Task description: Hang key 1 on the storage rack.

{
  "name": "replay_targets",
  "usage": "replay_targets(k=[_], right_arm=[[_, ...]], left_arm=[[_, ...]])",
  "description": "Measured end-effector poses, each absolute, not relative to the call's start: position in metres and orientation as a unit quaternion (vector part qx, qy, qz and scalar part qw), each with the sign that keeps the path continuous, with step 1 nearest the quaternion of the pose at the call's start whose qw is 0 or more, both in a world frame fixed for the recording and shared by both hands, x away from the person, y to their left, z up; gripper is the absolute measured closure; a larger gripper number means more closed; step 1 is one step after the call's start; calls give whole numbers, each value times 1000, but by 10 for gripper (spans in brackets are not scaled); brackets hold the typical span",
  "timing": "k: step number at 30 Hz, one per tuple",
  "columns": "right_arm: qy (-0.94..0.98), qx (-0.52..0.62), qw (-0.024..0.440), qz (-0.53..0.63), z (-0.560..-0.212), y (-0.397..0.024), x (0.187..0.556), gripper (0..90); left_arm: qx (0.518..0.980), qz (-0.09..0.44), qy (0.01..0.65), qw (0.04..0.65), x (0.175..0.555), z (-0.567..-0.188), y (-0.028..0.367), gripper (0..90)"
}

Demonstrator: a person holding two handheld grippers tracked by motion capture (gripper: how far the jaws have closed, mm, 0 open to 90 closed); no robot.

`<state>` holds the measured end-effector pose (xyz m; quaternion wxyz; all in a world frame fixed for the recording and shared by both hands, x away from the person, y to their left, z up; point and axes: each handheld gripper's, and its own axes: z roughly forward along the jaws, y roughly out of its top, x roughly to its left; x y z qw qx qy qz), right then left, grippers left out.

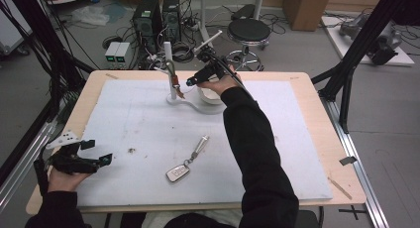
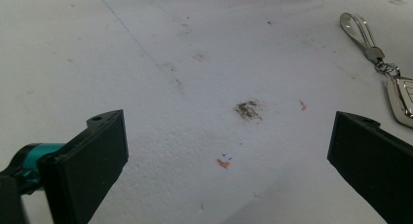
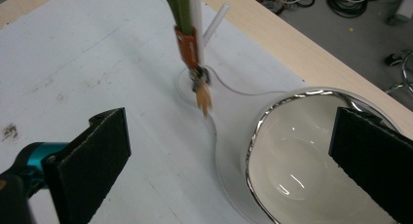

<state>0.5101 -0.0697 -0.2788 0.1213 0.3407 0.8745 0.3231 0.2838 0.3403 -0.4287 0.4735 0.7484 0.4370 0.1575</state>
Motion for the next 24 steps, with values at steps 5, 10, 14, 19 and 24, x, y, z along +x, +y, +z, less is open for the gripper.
replay_targets(k=[5,10,14,19,24], right_arm=[[871,339,123,332,-281,-87,498,5],[863,352,126,340,-279,-106,491,5],[858,361,131,341,-281,-121,486,5],[853,371,126,345,-287,-135,481,5],[853,372,126,344,-291,-143,475,5]], left_arm=[[750,157,438,471,284,-429,341,17],[749,160,439,471,284,-429,342,17],[751,158,438,468,284,-429,341,17],[751,159,439,467,284,-429,341,17],[753,158,437,465,285,-430,340,17]])
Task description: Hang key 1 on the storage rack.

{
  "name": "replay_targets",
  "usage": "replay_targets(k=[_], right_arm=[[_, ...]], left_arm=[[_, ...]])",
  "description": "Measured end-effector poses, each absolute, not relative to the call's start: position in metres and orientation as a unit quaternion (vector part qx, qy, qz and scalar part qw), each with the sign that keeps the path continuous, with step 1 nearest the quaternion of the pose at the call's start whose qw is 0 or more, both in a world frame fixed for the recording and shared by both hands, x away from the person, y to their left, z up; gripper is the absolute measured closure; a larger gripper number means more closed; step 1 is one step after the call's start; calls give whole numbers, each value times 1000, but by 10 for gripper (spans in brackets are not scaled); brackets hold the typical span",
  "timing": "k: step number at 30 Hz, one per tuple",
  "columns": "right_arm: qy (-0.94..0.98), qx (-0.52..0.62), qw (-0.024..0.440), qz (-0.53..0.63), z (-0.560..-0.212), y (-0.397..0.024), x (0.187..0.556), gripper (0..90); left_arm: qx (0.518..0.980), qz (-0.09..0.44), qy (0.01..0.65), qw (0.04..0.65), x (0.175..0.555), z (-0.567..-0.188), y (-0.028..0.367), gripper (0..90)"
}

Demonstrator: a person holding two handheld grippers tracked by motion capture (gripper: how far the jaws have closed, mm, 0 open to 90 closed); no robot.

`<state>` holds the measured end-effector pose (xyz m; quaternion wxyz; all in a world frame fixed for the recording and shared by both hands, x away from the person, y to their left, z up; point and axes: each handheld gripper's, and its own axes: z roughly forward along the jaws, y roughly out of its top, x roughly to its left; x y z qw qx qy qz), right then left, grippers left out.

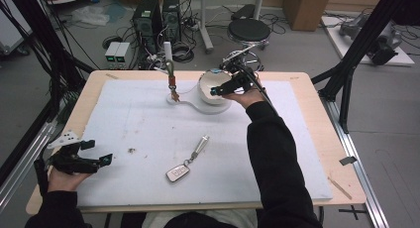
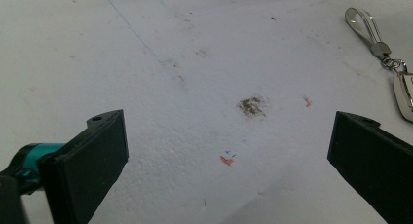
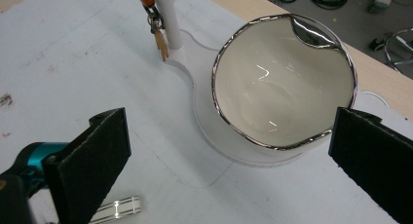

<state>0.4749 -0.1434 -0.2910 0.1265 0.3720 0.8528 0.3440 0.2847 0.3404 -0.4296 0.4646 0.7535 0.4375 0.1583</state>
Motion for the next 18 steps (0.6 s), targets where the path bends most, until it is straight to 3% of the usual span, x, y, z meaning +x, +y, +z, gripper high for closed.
replay_targets(k=[18], right_arm=[[836,393,153,350,-313,-190,441,6]], left_arm=[[752,158,437,467,284,-429,340,17]])
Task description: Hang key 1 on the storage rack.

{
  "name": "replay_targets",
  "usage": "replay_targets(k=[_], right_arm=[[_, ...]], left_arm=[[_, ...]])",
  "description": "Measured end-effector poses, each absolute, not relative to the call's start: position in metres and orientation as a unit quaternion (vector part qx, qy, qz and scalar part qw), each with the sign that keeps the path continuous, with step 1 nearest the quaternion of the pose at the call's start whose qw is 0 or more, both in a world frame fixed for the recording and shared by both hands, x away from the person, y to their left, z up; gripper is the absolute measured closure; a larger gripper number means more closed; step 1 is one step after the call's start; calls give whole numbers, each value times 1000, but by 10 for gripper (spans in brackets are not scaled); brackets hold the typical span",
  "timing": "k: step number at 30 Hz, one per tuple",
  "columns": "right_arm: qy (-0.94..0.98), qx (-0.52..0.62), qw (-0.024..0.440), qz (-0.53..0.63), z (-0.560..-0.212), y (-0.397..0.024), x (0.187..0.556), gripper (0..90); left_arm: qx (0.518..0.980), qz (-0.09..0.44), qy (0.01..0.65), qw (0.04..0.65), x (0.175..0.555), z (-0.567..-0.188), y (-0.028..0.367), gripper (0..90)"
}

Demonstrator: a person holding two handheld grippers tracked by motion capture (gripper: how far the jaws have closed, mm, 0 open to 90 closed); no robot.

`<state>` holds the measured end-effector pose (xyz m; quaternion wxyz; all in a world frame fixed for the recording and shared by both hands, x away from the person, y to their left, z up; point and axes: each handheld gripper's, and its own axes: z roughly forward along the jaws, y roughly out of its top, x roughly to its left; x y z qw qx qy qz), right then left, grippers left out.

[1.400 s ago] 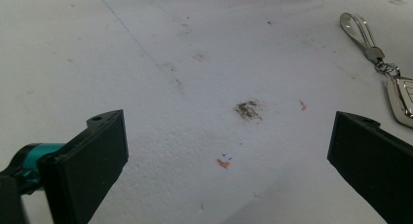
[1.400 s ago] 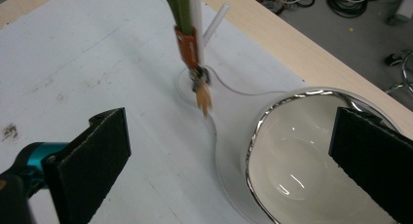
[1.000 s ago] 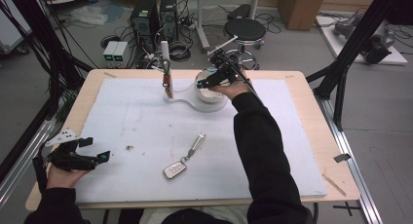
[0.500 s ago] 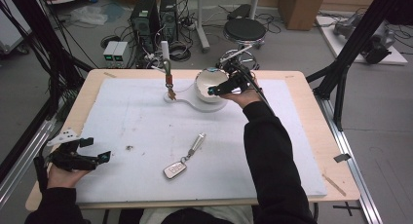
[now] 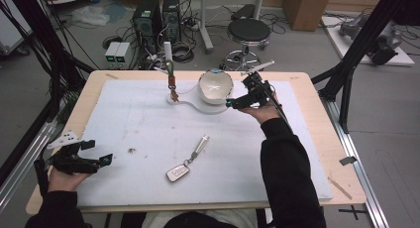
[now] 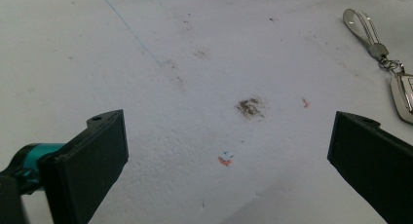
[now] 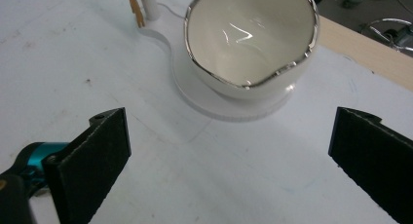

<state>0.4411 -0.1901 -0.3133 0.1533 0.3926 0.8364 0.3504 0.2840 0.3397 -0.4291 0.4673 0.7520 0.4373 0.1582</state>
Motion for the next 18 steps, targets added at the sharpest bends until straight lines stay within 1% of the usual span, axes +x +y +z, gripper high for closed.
replay_targets(k=[9,18], right_arm=[[825,415,160,349,-329,-226,421,6],[823,425,175,333,-343,-246,404,6]], left_arm=[[752,158,437,466,285,-429,338,17],[754,158,437,464,287,-430,337,17]])
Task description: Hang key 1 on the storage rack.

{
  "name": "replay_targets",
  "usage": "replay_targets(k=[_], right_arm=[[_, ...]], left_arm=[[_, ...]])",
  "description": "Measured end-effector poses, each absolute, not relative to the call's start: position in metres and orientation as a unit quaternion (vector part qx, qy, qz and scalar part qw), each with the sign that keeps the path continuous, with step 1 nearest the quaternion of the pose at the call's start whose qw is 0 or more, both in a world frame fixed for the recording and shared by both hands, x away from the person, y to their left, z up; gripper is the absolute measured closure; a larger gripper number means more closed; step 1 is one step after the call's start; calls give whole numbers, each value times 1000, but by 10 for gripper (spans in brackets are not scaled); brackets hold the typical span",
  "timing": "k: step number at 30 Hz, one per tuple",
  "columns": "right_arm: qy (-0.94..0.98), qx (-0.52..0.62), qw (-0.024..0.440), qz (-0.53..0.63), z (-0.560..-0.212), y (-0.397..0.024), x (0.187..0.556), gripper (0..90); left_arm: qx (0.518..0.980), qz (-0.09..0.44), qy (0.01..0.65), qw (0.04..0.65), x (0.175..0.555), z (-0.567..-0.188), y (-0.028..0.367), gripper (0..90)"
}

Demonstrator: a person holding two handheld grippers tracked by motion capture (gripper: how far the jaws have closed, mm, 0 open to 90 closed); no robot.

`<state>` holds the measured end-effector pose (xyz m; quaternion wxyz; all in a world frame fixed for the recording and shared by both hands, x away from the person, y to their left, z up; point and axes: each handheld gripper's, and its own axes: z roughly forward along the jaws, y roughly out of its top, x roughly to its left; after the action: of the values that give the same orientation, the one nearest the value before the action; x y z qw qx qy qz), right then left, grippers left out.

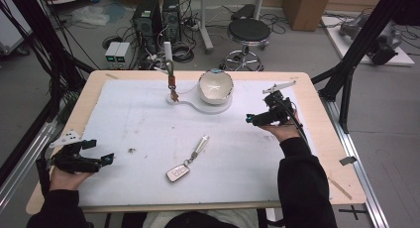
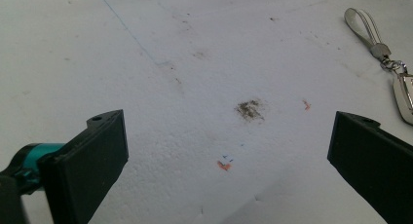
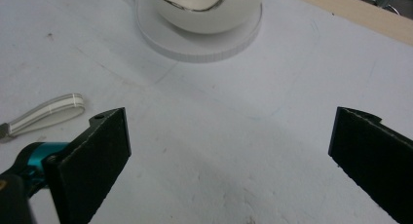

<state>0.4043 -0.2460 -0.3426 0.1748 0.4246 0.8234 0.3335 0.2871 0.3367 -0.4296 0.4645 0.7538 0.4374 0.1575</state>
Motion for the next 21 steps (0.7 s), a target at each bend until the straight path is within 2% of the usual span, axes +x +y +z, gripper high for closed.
replay_targets(k=[21], right_arm=[[813,436,183,340,-367,-276,371,6]], left_arm=[[753,158,438,465,288,-430,336,17]])
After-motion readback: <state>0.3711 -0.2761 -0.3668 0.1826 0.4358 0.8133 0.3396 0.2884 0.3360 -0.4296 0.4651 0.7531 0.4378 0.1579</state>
